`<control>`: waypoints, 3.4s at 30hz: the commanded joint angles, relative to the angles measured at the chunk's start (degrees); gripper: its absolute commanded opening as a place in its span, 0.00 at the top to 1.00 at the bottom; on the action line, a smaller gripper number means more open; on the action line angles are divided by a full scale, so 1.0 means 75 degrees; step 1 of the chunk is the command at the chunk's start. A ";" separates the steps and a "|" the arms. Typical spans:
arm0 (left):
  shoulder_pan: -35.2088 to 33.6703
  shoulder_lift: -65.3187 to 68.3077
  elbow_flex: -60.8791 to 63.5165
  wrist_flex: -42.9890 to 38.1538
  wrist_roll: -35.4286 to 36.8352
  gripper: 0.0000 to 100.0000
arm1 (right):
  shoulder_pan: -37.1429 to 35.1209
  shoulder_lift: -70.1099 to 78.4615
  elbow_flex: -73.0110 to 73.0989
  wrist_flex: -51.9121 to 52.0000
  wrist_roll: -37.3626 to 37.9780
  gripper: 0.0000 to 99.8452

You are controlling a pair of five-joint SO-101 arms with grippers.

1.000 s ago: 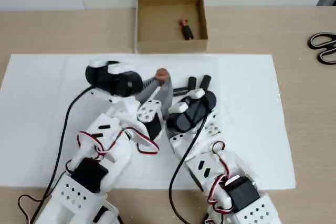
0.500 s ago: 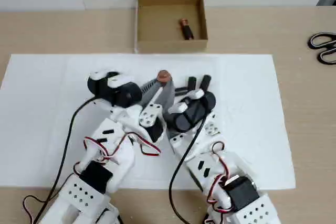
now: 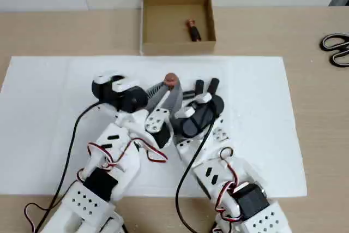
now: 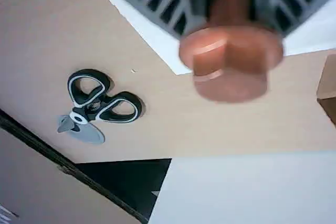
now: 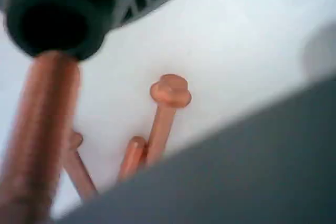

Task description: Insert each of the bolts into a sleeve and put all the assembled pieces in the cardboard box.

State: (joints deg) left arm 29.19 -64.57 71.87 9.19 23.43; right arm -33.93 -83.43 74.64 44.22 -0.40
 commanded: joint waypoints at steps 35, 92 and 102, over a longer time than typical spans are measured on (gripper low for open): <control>0.0012 -0.0141 -0.0815 0.0516 0.0539 0.99 | -0.0064 -0.0100 -0.0059 -0.0193 -0.0070 1.00; 0.0176 -0.0129 -0.0147 0.1653 0.0504 0.99 | -0.0064 -0.0100 -0.0047 -0.0193 -0.0070 1.00; 0.0176 -0.0129 -0.0182 0.2497 0.0504 0.99 | -0.0064 -0.0100 -0.0047 -0.0193 -0.0070 1.00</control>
State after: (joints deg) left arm 30.59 -65.54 70.90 26.07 27.30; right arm -34.29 -83.25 75.08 44.31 -0.40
